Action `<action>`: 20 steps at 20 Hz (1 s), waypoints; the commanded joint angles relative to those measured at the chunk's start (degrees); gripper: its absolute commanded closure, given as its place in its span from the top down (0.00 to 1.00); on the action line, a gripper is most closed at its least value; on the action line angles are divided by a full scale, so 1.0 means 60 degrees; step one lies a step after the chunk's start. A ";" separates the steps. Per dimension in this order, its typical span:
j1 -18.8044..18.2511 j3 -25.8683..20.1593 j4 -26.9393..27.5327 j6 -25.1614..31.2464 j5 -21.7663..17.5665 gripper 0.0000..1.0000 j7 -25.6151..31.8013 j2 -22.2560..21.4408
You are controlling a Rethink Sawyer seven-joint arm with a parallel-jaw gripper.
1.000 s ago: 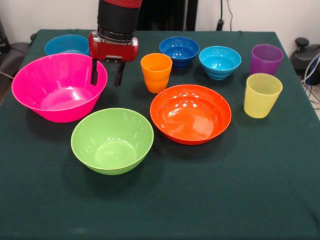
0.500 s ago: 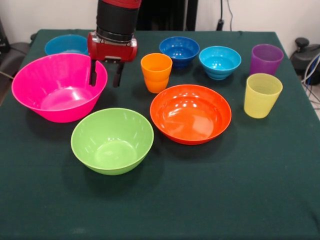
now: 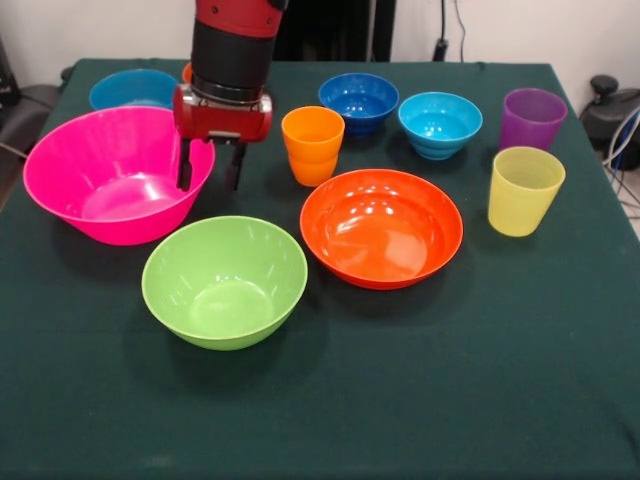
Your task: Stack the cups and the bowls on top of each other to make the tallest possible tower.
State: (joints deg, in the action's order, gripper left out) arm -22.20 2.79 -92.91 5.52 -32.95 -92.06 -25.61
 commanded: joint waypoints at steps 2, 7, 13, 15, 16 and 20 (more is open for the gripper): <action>-0.0005 -0.0709 0.0901 -0.0705 -0.0334 1.00 -0.0726 0.0676; -0.0072 -0.0741 0.0800 -0.1002 -0.0371 1.00 -0.0767 0.0651; -0.0105 -0.0807 0.0723 -0.1056 -0.0312 1.00 -0.0738 0.0594; -0.0113 -0.0823 0.0708 -0.1017 -0.0305 1.00 -0.0715 0.0560; -0.0140 -0.0849 0.0700 -0.1017 -0.0313 1.00 -0.0701 0.0553; -0.0347 -0.1070 0.0618 -0.1152 -0.0401 1.00 -0.0670 0.0554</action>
State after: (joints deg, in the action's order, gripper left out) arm -23.06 2.70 -91.74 1.08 -32.95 -92.06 -23.44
